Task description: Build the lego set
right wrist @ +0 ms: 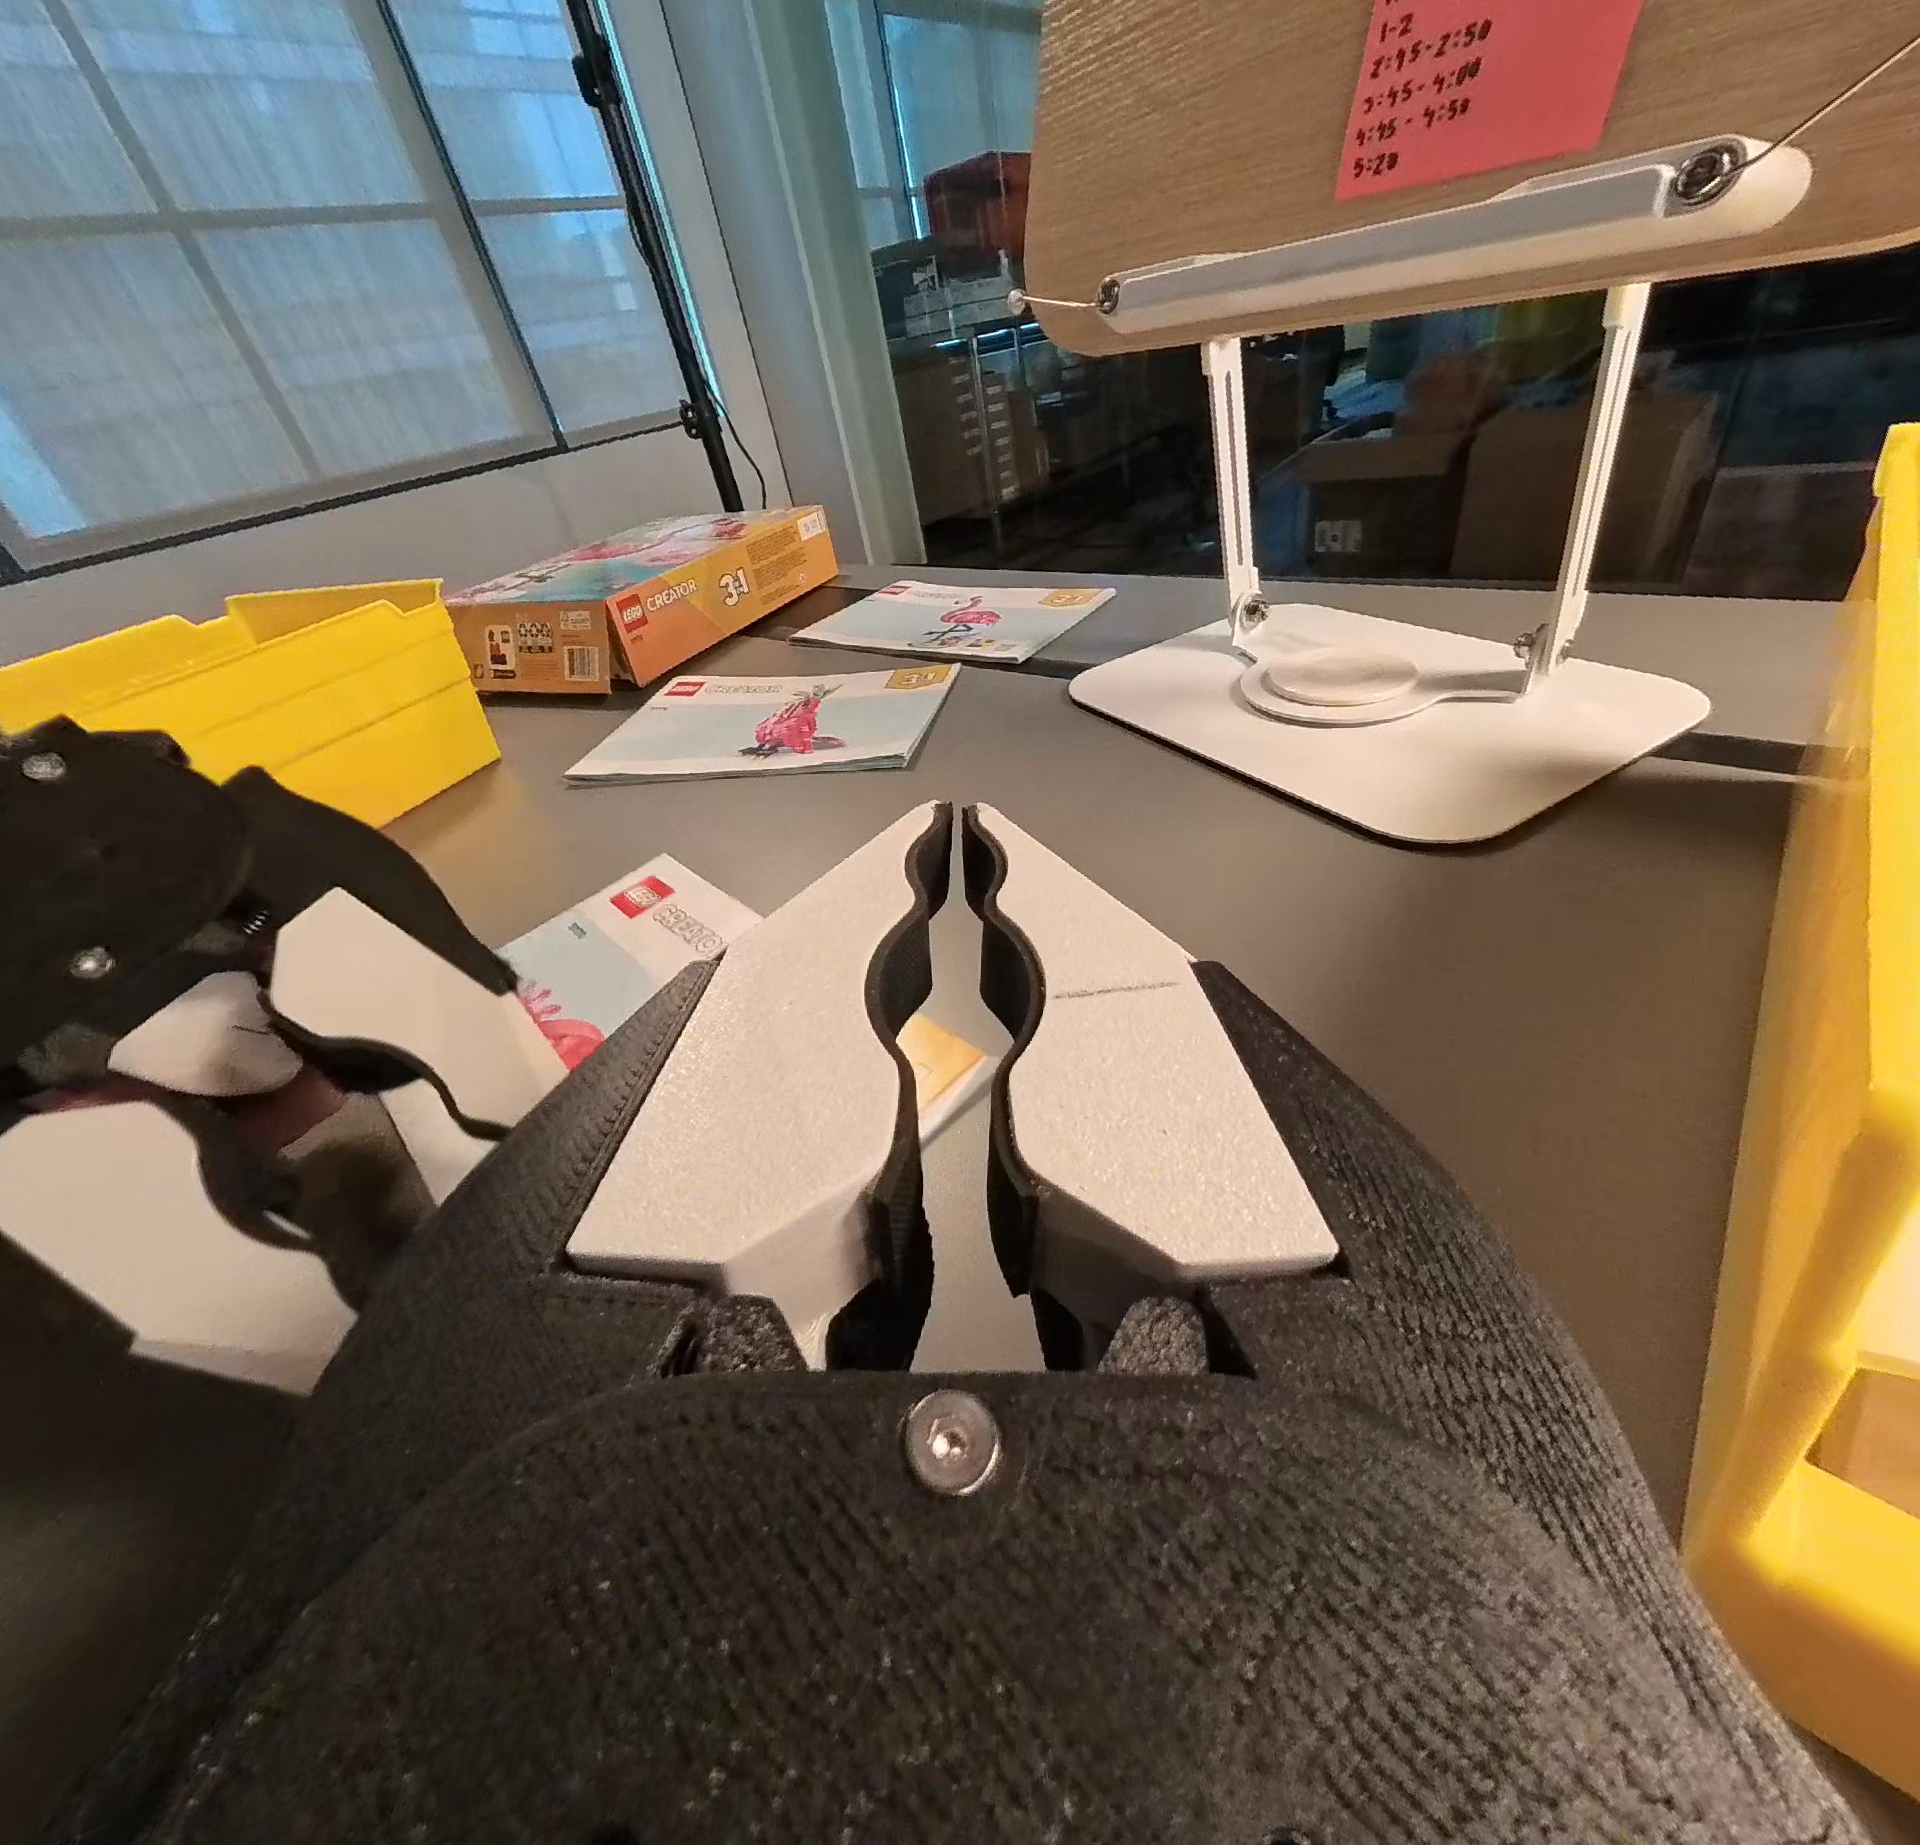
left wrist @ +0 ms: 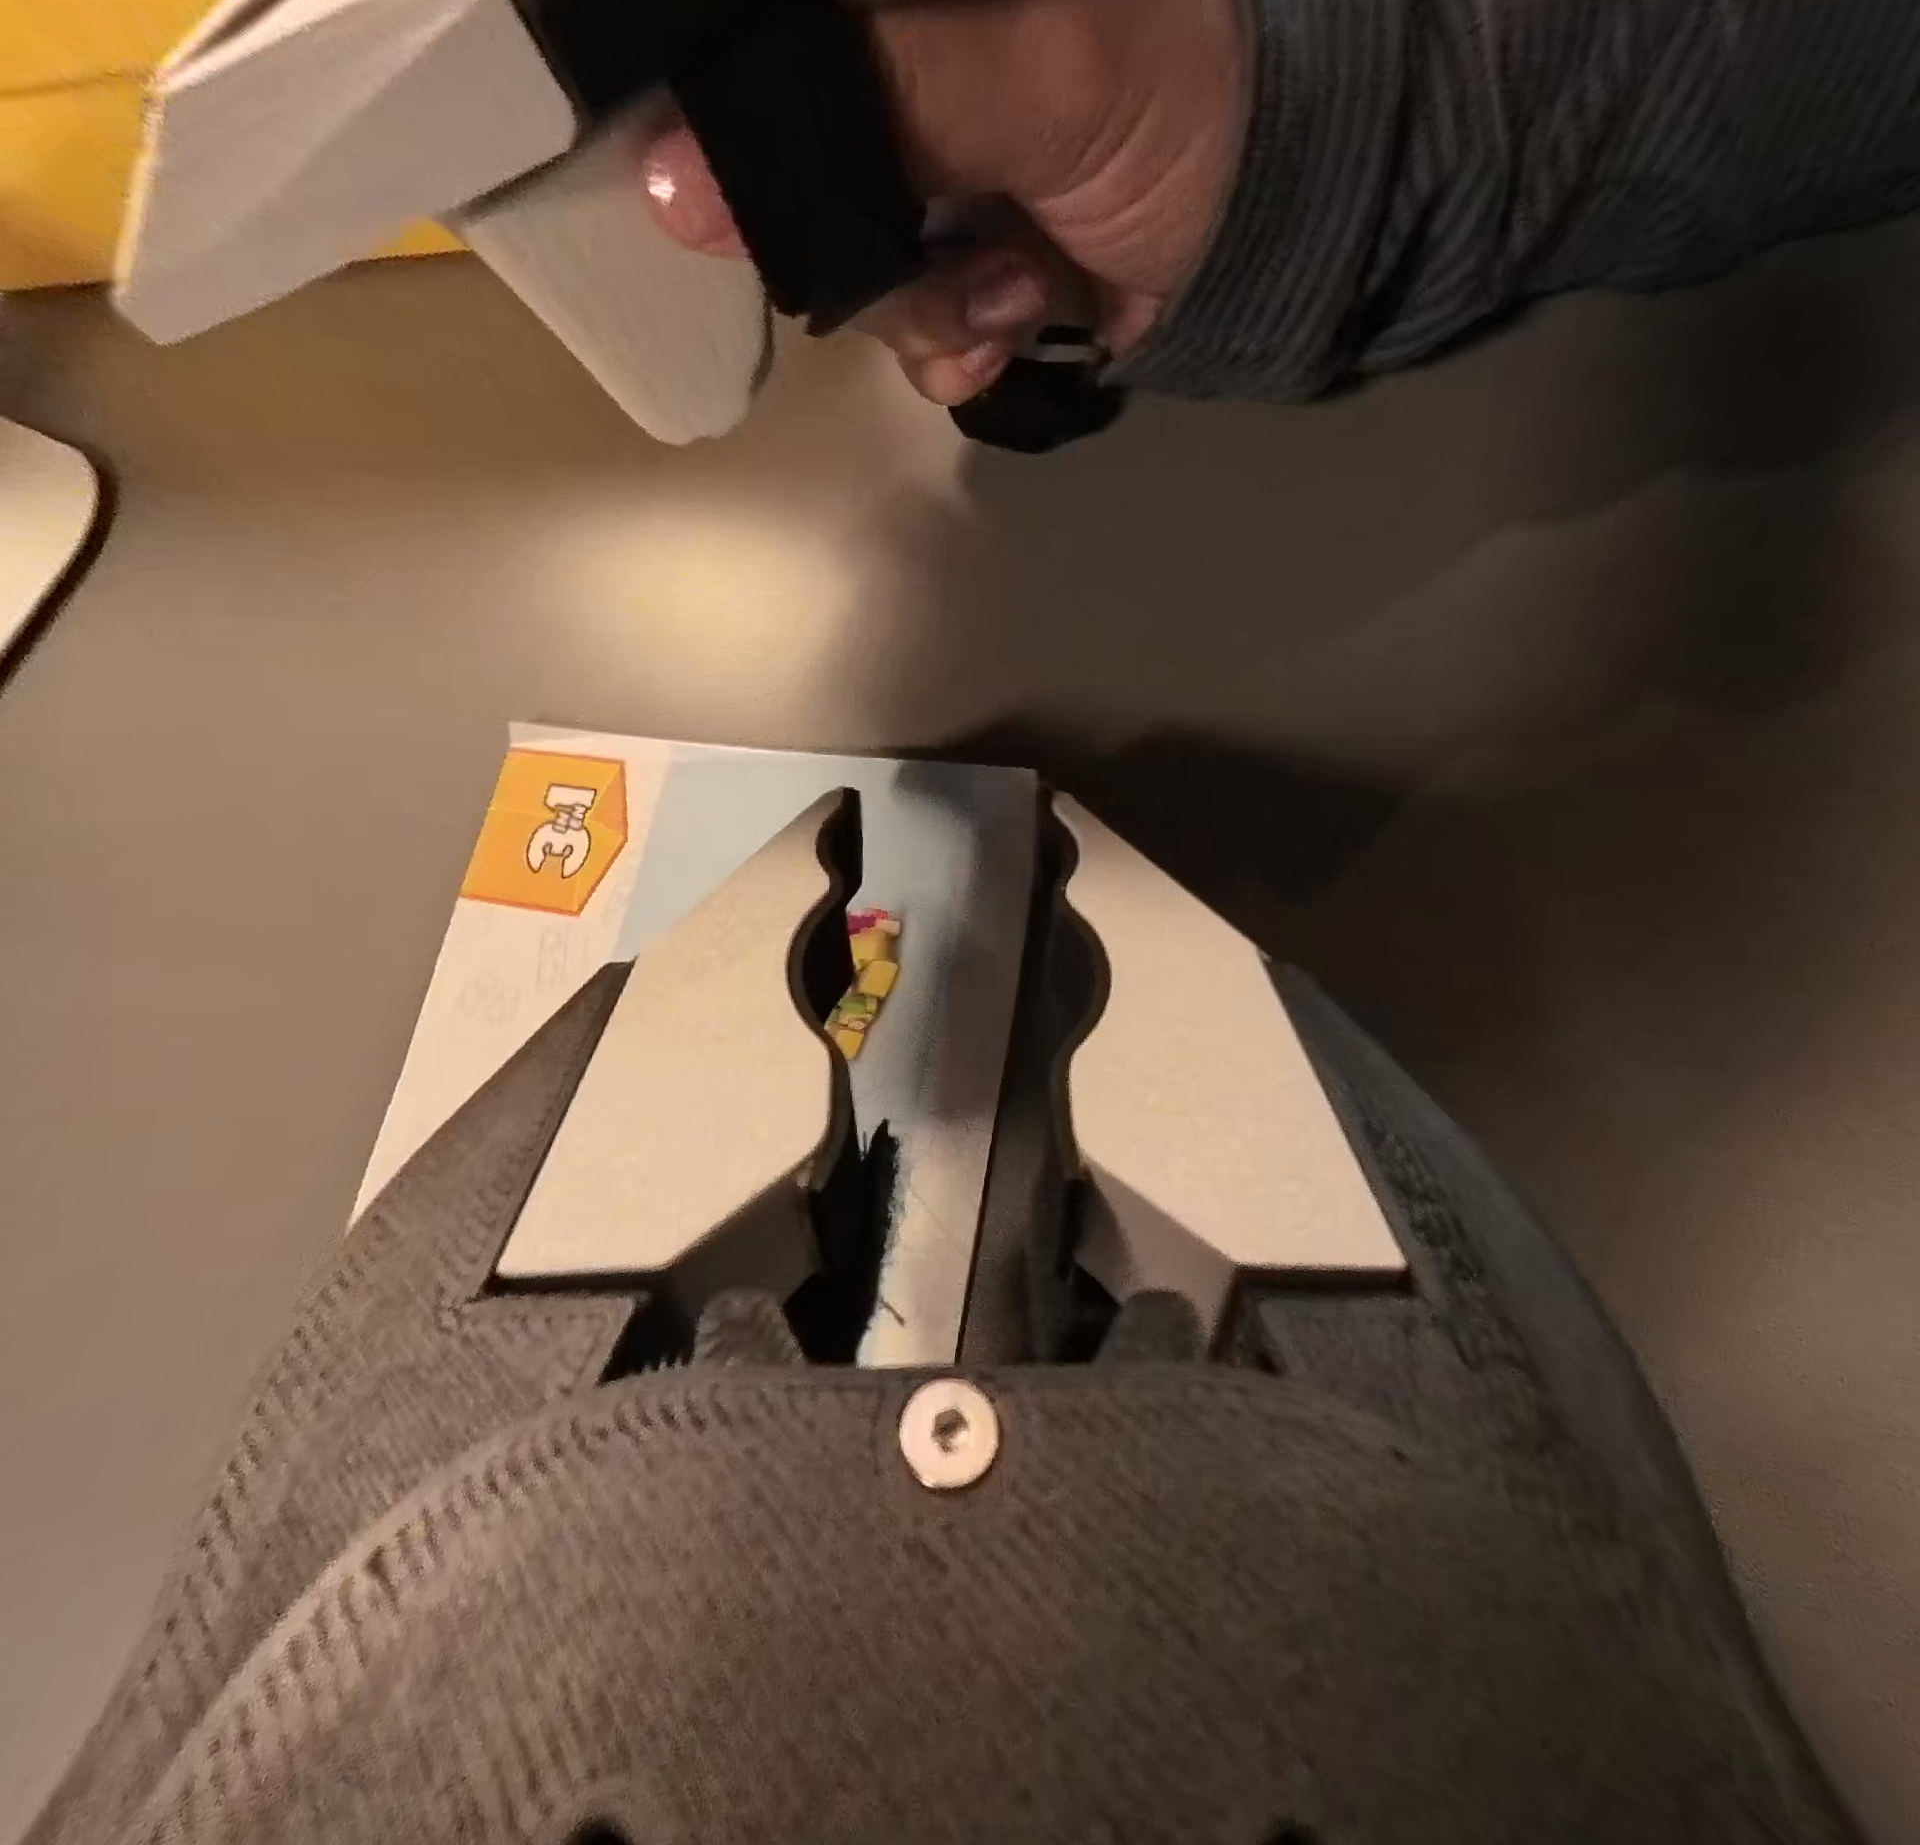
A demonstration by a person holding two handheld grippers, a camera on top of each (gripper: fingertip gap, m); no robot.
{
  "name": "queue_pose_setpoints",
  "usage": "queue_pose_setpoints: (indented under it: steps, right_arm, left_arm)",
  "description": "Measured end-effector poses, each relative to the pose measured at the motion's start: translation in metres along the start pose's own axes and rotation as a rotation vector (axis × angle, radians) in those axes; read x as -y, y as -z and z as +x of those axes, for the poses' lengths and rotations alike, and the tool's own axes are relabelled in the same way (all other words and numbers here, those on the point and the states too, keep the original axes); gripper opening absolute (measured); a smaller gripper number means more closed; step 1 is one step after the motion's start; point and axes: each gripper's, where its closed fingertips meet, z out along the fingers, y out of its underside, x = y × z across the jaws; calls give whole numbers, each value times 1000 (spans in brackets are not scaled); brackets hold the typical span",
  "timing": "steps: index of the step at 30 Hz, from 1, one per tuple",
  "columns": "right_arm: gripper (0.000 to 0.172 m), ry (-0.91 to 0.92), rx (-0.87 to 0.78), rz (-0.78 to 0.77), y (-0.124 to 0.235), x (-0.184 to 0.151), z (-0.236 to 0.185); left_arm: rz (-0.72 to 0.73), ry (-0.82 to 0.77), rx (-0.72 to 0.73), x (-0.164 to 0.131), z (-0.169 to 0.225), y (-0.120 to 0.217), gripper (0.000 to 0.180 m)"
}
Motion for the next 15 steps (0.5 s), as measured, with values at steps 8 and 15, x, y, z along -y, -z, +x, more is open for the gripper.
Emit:
queue_pose_setpoints:
  steps: [8,15]
  right_arm:
    - [0,-3,0,0,0,0,0]
    - [0,2,0,-2,-1,0,0]
  left_arm:
    - [-43,-63,160,-4,-21,4,10]
    - [-172,-120,400,-20,-53,8,2]
